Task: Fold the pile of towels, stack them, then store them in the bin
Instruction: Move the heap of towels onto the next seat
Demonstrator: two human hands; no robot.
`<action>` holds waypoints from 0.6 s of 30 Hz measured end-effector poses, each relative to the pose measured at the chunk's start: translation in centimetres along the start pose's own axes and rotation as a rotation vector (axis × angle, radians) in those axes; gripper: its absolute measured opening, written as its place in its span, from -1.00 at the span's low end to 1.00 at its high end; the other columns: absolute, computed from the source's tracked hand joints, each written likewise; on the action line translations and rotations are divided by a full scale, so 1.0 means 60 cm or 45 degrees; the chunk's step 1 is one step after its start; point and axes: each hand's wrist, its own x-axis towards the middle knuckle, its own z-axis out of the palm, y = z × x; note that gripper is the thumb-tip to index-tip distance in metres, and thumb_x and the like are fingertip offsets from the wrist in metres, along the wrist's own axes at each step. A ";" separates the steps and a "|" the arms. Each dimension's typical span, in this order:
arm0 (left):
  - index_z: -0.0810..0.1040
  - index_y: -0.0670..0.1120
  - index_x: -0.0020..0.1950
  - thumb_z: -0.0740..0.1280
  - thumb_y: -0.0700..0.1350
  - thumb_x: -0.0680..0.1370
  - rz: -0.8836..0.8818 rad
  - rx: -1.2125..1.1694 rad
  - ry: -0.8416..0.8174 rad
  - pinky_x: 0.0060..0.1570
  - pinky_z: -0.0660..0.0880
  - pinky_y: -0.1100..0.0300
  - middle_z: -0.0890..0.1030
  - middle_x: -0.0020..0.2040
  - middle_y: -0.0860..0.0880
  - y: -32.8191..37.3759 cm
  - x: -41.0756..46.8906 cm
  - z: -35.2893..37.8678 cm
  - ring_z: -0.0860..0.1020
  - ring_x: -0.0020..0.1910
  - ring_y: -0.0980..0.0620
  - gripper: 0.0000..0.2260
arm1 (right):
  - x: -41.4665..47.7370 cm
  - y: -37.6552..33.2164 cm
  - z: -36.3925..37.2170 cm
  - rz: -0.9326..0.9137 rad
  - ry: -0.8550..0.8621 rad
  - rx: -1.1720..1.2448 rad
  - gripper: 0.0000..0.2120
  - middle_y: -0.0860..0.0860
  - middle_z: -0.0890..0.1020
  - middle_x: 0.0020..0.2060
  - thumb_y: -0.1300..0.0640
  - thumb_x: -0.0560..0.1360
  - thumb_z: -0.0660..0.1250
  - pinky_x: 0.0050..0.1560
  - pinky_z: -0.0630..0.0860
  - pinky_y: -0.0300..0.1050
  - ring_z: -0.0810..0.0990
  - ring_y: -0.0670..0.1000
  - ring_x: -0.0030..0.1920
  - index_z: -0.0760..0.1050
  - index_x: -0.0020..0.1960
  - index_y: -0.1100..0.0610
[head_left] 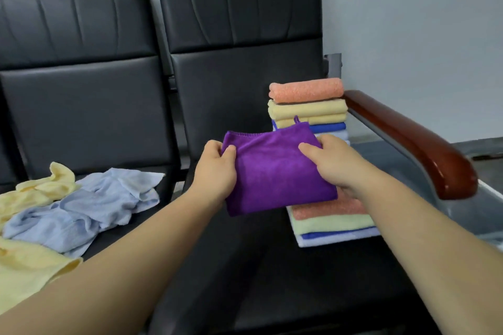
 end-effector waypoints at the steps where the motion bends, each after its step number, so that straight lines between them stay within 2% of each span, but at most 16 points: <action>1: 0.47 0.00 -0.01 0.21 0.12 0.58 -0.003 -0.012 -0.036 0.02 0.60 -0.18 0.64 -0.05 -0.08 0.011 0.000 0.027 0.62 -0.07 -0.13 -0.80 | 0.003 0.016 -0.026 0.027 0.003 0.057 -0.68 0.06 0.74 -0.10 -0.15 0.66 0.26 -0.04 0.62 0.05 0.73 0.10 -0.07 0.61 0.04 0.09; 4: 0.46 -0.04 0.03 0.21 0.06 0.62 -0.018 -0.029 -0.125 -0.05 0.57 -0.09 0.61 -0.04 -0.08 0.031 0.002 0.104 0.58 -0.09 -0.09 -0.81 | 0.009 0.063 -0.088 0.077 0.086 0.104 -0.71 0.09 0.75 -0.17 -0.05 0.67 0.31 -0.29 0.54 -0.16 0.73 0.03 -0.24 0.62 -0.02 0.16; 6: 0.46 -0.06 0.05 0.20 0.03 0.63 -0.070 -0.013 -0.168 -0.12 0.51 -0.02 0.59 -0.03 -0.09 0.031 0.007 0.150 0.55 -0.10 -0.06 -0.82 | 0.016 0.093 -0.113 0.102 0.126 0.092 -0.70 0.11 0.74 -0.15 -0.05 0.66 0.32 -0.27 0.53 -0.11 0.71 0.05 -0.21 0.61 -0.02 0.18; 9: 0.45 -0.08 0.07 0.19 0.00 0.63 -0.151 0.051 -0.183 -0.14 0.48 0.03 0.59 0.00 -0.10 0.019 0.014 0.194 0.55 -0.10 -0.06 -0.83 | 0.036 0.131 -0.129 0.142 0.118 0.056 -0.64 0.13 0.72 -0.14 -0.10 0.64 0.33 -0.08 0.61 0.06 0.71 0.14 -0.12 0.61 -0.07 0.21; 14: 0.42 -0.11 0.05 0.19 0.00 0.66 -0.169 0.331 -0.102 -0.26 0.42 0.12 0.56 -0.02 -0.09 -0.009 0.021 0.219 0.51 -0.16 -0.02 -0.82 | 0.067 0.172 -0.116 0.220 0.041 -0.083 -0.57 0.14 0.67 -0.23 -0.16 0.62 0.34 -0.20 0.48 -0.04 0.67 0.15 -0.17 0.52 -0.24 0.15; 18: 0.42 -0.13 0.06 0.23 0.00 0.65 -0.134 0.521 -0.066 -0.33 0.34 0.13 0.57 -0.05 -0.08 -0.021 0.023 0.222 0.50 -0.20 0.02 -0.81 | 0.079 0.190 -0.108 0.323 0.097 -0.203 -0.54 0.06 0.51 -0.28 -0.25 0.59 0.33 -0.37 0.33 -0.12 0.55 0.08 -0.27 0.33 -0.23 0.08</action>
